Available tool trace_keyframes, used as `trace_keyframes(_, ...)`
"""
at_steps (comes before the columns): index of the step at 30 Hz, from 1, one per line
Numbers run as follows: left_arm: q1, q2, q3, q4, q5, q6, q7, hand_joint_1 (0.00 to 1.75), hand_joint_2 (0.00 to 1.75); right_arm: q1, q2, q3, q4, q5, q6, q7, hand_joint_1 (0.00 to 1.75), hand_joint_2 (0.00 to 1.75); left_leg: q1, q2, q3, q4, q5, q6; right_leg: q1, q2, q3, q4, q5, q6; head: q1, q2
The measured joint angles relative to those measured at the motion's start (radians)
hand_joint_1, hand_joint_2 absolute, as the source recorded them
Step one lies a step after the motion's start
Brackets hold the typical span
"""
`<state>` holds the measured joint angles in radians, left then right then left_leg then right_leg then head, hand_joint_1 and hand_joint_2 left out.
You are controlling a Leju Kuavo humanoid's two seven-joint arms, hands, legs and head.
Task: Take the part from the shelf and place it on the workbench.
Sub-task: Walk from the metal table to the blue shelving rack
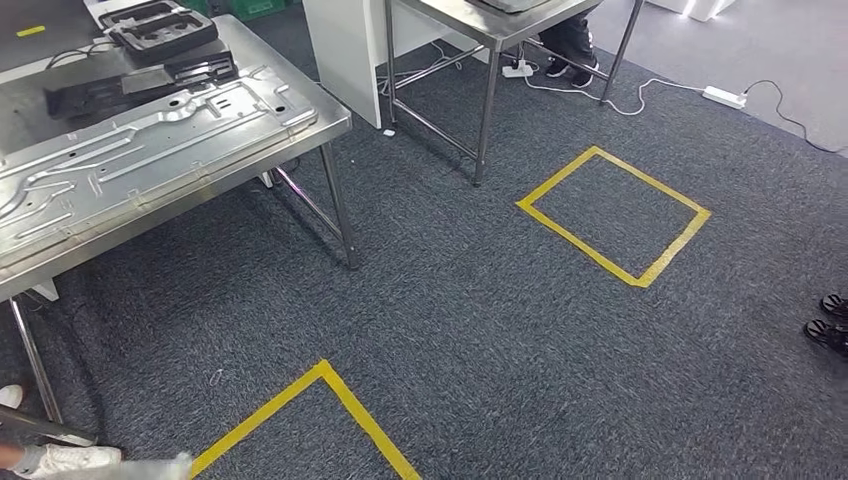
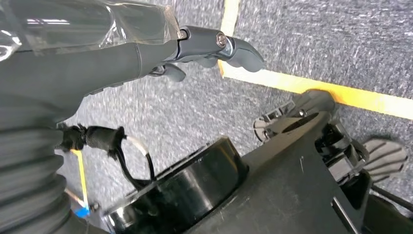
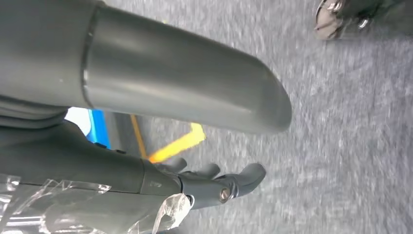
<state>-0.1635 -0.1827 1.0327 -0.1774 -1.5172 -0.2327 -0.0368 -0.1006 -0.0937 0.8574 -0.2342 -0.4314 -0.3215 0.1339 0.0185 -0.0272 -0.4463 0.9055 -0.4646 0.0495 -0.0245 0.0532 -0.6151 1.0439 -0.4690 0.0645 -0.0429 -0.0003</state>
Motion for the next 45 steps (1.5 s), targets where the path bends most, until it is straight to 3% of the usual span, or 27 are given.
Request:
trace_keyframes(2,0.004,0.0,0.001,0.0,0.002,0.0,-0.007,0.0,1.75,-0.002,0.0,0.001,0.0,0.008,0.008,0.008,0.0,0.0,-0.007,0.031,0.0,0.0,0.0,0.005,0.002,-0.033,-0.066,0.146,-0.067,0.002,0.002,0.0)
trace_keyframes(3,0.005,0.0,0.001,0.0,0.002,0.0,-0.011,0.0,1.75,-0.002,0.0,0.002,0.0,0.011,0.011,0.011,0.0,0.0,-0.009,0.047,0.0,0.001,-0.001,0.005,0.001,-0.039,-0.088,0.196,-0.082,0.004,0.003,0.0)
trace_keyframes(4,0.007,0.0,0.001,0.0,0.003,0.0,-0.015,0.0,1.31,-0.002,0.001,0.004,0.0,0.012,0.012,0.012,0.0,0.0,-0.011,0.062,0.0,0.001,-0.002,0.006,0.001,-0.042,-0.091,0.209,-0.078,0.005,0.003,0.0)
trace_keyframes(5,0.008,0.0,0.002,0.0,0.003,0.0,-0.02,0.0,0.87,-0.001,0.0,0.005,0.0,0.012,0.011,0.01,0.0,0.0,-0.011,0.076,0.002,0.001,-0.003,0.005,0.0,-0.048,-0.072,0.178,-0.055,0.006,0.003,0.0)
trace_keyframes(7,0.012,0.0,0.001,0.0,0.002,0.0,-0.029,0.0,0.0,-0.001,0.0,0.008,0.0,0.012,0.006,-0.002,0.0,0.0,-0.013,0.098,0.006,0.005,-0.01,-0.001,-0.001,-0.082,0.008,0.035,0.004,0.01,0.003,0.0)
trace_keyframes(8,0.015,0.0,0.001,0.0,0.002,0.0,-0.031,0.0,0.0,-0.002,0.001,0.008,0.0,0.012,0.004,-0.01,0.0,0.0,-0.015,0.107,0.007,0.009,-0.016,-0.006,-0.001,-0.097,0.041,-0.027,0.024,0.007,0.003,0.0)
trace_keyframes(10,0.02,0.001,0.001,0.0,0.002,0.0,-0.034,0.0,0.0,-0.003,0.002,0.009,0.0,0.013,0.001,-0.024,0.0,0.0,-0.022,0.123,0.007,0.016,-0.024,-0.015,0.004,-0.11,0.063,-0.078,0.03,-0.006,0.0,0.0)
trace_keyframes(12,0.023,0.001,0.001,0.0,0.002,0.0,-0.04,0.0,0.0,-0.003,0.002,0.012,0.0,0.013,-0.001,-0.03,0.0,0.0,-0.02,0.133,0.008,0.019,-0.029,-0.021,0.007,-0.088,0.057,-0.077,0.032,-0.021,-0.003,0.0)
trace_keyframes(13,0.024,0.001,0.001,0.0,0.002,0.0,-0.044,0.0,0.0,-0.002,0.002,0.013,0.0,0.013,-0.001,-0.031,0.0,0.0,-0.017,0.122,0.005,0.028,-0.038,-0.025,0.008,-0.08,0.055,-0.078,0.034,-0.027,-0.003,0.0)
trace_keyframes(16,0.028,0.0,0.001,0.0,0.002,0.0,-0.052,0.0,0.0,-0.006,0.002,0.016,0.0,0.013,-0.003,-0.031,0.0,0.0,-0.011,0.056,-0.064,0.185,-0.131,-0.033,0.008,-0.055,0.049,-0.08,0.041,-0.043,-0.004,0.0)
trace_keyframes(18,0.034,0.0,0.001,0.0,0.002,0.0,-0.05,0.0,0.0,-0.007,0.002,0.017,0.0,0.012,-0.003,-0.032,0.0,0.0,-0.012,0.039,-0.132,0.324,-0.184,-0.03,0.011,-0.031,0.043,-0.08,0.045,-0.05,-0.005,0.0)
trace_keyframes(19,0.036,0.0,0.001,0.0,0.001,0.0,-0.046,0.0,0.0,-0.006,0.002,0.017,0.0,0.012,-0.003,-0.033,0.0,0.0,-0.012,0.037,-0.146,0.35,-0.183,-0.027,0.013,-0.018,0.041,-0.079,0.047,-0.051,-0.005,0.0)
trace_keyframes(20,0.036,0.0,0.001,0.0,0.001,0.0,-0.041,0.0,0.0,-0.005,0.002,0.017,0.0,0.012,-0.003,-0.033,0.0,0.0,-0.013,0.035,-0.14,0.33,-0.16,-0.022,0.014,-0.004,0.041,-0.079,0.049,-0.051,-0.005,0.0)
trace_keyframes(21,0.037,0.0,0.001,0.0,0.001,0.0,-0.036,0.0,0.0,-0.004,0.002,0.017,0.0,0.012,-0.003,-0.032,0.0,0.0,-0.015,0.027,-0.116,0.273,-0.123,-0.015,0.014,0.01,0.041,-0.079,0.052,-0.051,-0.005,0.0)
trace_keyframes(23,0.035,0.0,0.001,0.0,0.0,0.0,-0.028,0.0,0.0,-0.006,0.005,0.017,0.0,0.01,-0.002,-0.03,0.0,0.0,-0.02,-0.022,-0.052,0.122,-0.049,0.0,0.014,0.035,0.039,-0.079,0.057,-0.045,-0.006,0.0)
trace_keyframes(25,0.034,0.0,0.001,0.0,-0.001,0.0,-0.024,0.0,0.0,-0.007,0.008,0.017,0.0,0.008,0.002,-0.024,0.0,0.0,-0.024,-0.055,-0.026,0.047,-0.02,0.007,0.013,0.057,0.033,-0.08,0.064,-0.034,-0.006,0.0)
trace_keyframes(27,0.033,-0.001,0.001,0.0,0.0,0.0,-0.023,0.0,0.0,-0.003,0.007,0.017,0.002,0.006,0.012,-0.01,0.0,0.0,-0.026,-0.037,-0.027,0.037,-0.013,0.01,0.012,0.077,0.026,-0.084,0.073,-0.02,-0.006,0.0)
trace_keyframes(28,0.032,-0.001,0.001,0.0,0.0,0.0,-0.023,0.0,0.0,-0.001,0.006,0.018,0.003,0.005,0.018,-0.002,0.0,0.0,-0.026,-0.025,-0.027,0.033,-0.006,0.013,0.012,0.071,0.021,-0.081,0.071,-0.016,-0.005,0.0)
trace_keyframes(30,0.031,-0.003,0.001,0.0,0.0,0.0,-0.025,0.0,0.87,-0.002,0.004,0.019,0.006,0.004,0.029,0.016,0.0,0.0,-0.023,0.002,-0.028,0.023,0.008,0.02,0.013,0.023,-0.008,-0.021,0.029,-0.01,-0.002,0.0)
trace_keyframes(32,0.035,-0.003,0.001,0.0,0.0,0.0,-0.027,0.0,1.75,-0.005,0.005,0.021,0.006,0.004,0.034,0.027,0.0,0.0,-0.026,0.033,-0.032,0.022,0.011,0.024,0.013,-0.029,-0.064,0.115,-0.05,-0.003,0.001,0.0)
trace_keyframes(34,0.039,-0.003,0.001,0.0,0.0,0.0,-0.025,0.0,0.87,-0.004,0.006,0.024,0.006,0.003,0.032,0.023,0.0,0.0,-0.029,0.065,-0.035,0.022,0.011,0.024,0.011,-0.042,-0.096,0.211,-0.089,0.004,0.003,0.0)
trace_keyframes(36,0.039,-0.003,0.001,0.0,-0.001,0.0,-0.024,0.0,0.0,-0.002,0.007,0.026,0.006,0.002,0.023,0.006,0.0,0.0,-0.028,0.091,-0.036,0.022,0.011,0.023,0.009,-0.053,-0.052,0.157,-0.057,0.008,0.003,0.0)
trace_keyframes(37,0.038,-0.003,0.001,0.0,-0.002,0.0,-0.024,0.0,0.0,-0.002,0.006,0.026,0.006,0.001,0.017,-0.004,0.0,0.0,-0.028,0.102,-0.034,0.023,0.01,0.022,0.008,-0.068,-0.005,0.082,-0.027,0.009,0.003,0.0)
trace_keyframes(39,0.036,-0.003,0.001,0.0,-0.002,0.0,-0.027,0.0,0.87,-0.004,0.007,0.027,0.006,0.001,0.007,-0.023,0.0,0.0,-0.034,0.12,-0.033,0.026,0.005,0.014,0.011,-0.105,0.069,-0.05,0.012,0.001,0.002,0.0)
trace_keyframes(41,0.033,-0.003,0.001,0.0,-0.002,0.0,-0.031,0.0,0.87,-0.005,0.008,0.029,0.006,0.002,0.003,-0.031,0.0,0.0,-0.038,0.137,-0.032,0.028,0.002,0.004,0.016,-0.112,0.085,-0.09,0.018,-0.015,0.001,0.0)
trace_keyframes(43,0.029,-0.003,0.001,0.0,-0.002,0.0,-0.038,0.0,0.0,-0.003,0.008,0.031,0.006,0.002,0.004,-0.029,0.0,0.0,-0.034,0.14,-0.031,0.033,-0.004,-0.007,0.015,-0.092,0.081,-0.091,0.022,-0.029,0.0,0.0)
trace_keyframes(45,0.028,-0.003,0.001,0.0,-0.002,0.0,-0.044,0.0,0.0,-0.005,0.008,0.032,0.006,0.002,0.006,-0.022,0.0,0.0,-0.027,0.098,-0.052,0.09,-0.043,-0.019,0.012,-0.074,0.079,-0.093,0.028,-0.041,-0.002,0.0)
